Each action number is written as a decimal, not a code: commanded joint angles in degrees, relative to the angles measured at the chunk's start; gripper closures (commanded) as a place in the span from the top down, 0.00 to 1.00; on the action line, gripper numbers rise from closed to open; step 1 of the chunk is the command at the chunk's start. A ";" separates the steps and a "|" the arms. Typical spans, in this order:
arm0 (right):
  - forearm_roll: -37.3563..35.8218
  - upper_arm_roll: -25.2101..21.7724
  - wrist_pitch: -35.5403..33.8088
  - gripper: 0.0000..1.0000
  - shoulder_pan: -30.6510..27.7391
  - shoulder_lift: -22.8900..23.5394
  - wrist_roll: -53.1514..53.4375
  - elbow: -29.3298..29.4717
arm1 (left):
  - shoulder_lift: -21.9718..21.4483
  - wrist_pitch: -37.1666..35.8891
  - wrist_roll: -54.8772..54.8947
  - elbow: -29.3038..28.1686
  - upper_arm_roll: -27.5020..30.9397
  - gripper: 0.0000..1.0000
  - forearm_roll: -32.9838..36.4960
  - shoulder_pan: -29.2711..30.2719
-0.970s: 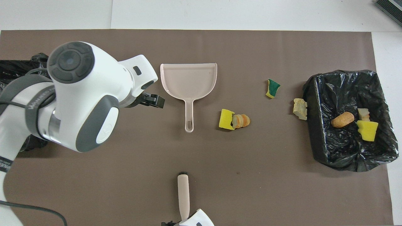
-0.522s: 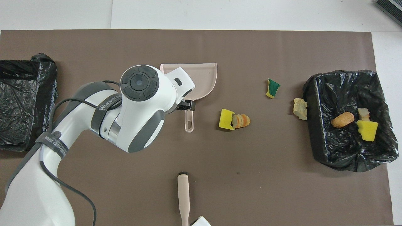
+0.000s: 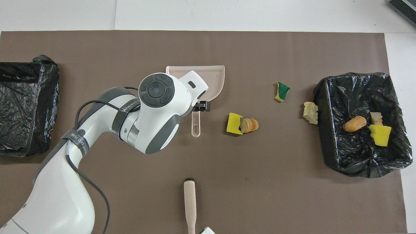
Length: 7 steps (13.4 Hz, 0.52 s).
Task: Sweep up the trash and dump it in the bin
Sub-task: 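Grasp the dustpan handle with the left gripper while the right gripper takes the brush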
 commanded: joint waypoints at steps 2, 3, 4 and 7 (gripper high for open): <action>1.58 -0.10 0.63 0.00 0.27 -0.88 0.22 -0.71 | 2.81 3.59 -4.92 0.00 0.44 0.98 4.10 -1.54; 1.58 -0.10 0.63 0.00 0.27 -0.70 0.22 -0.54 | 2.99 3.68 -5.02 0.00 0.44 0.93 4.10 -1.45; 1.58 -0.19 0.63 0.00 0.18 -0.53 0.13 -0.36 | 3.08 3.59 -5.02 0.00 0.44 0.90 4.10 -1.45; 1.58 -0.28 -0.42 0.00 -0.60 -0.79 -0.04 -0.10 | 3.16 3.50 -4.85 -0.09 0.44 0.60 4.10 -1.54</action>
